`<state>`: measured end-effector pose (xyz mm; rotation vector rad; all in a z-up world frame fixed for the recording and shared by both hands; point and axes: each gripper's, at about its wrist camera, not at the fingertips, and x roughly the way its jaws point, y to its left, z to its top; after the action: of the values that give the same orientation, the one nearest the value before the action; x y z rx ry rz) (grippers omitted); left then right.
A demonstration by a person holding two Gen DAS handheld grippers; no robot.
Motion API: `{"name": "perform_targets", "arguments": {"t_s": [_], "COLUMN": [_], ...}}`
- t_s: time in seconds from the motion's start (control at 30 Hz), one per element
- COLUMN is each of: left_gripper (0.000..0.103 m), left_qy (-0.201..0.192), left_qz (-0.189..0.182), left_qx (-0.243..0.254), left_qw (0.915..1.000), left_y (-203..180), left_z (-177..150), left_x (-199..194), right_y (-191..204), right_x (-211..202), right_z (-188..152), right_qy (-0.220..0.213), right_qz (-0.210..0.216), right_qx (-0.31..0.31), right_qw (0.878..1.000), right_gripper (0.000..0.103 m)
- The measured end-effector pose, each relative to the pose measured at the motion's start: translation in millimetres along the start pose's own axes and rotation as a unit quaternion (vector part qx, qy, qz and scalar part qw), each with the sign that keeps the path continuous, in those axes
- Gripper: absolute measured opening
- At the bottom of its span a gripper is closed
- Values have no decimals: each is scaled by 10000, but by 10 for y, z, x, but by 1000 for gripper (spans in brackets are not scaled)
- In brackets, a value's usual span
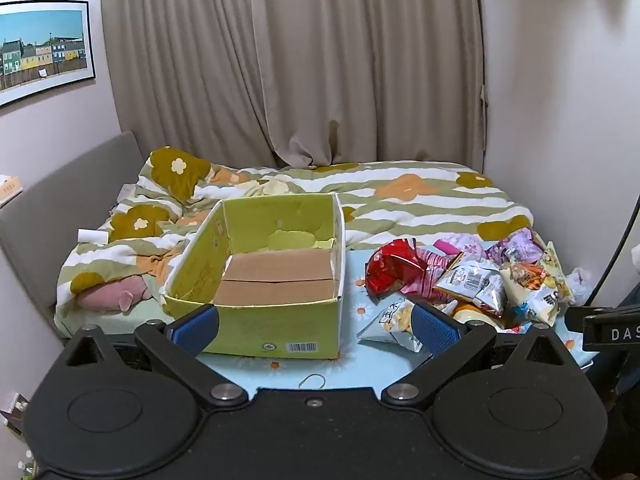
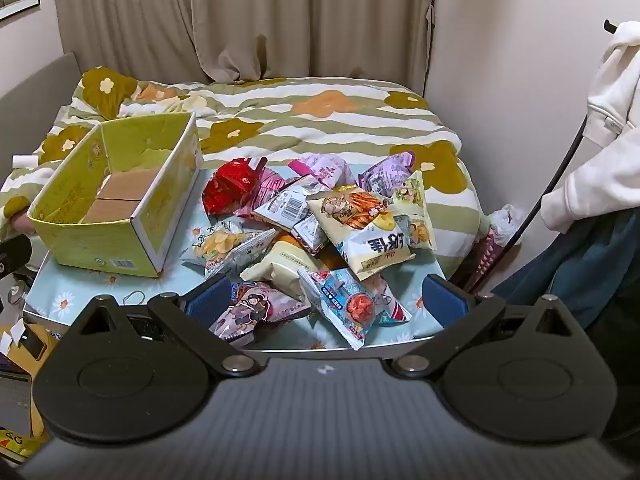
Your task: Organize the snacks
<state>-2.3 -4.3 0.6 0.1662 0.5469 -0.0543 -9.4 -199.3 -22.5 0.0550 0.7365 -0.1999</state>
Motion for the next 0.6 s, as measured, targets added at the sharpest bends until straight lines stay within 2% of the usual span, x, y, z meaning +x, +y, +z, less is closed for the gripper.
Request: {"name": "perform_targets", "arguments": {"t_s": [0.03,0.07,0.3,0.6], "left_gripper": [103,103,103,103], "left_qy": [-50,-57,21,-19], "left_qz": [46,-62,-44,-172], "left_qx": [12,-152,74,-132], "left_qw": [10000,9998,10000,9998], "left_y": [-29,47,20,48], "left_z": [-31,-41,2,32], "left_x": [-19,-11,40,16], "right_y": [-3,-7,15,9], "right_x": [4,10,31,51], "right_z": [1,2,16,18], "right_qy": [18,28,-5,6], "right_qz": [-15,-16,-16,-17], "right_qx": [10,12,-39,-65], "right_qw": [10000,10000,10000,10000], "right_gripper": [103,103,103,103]}}
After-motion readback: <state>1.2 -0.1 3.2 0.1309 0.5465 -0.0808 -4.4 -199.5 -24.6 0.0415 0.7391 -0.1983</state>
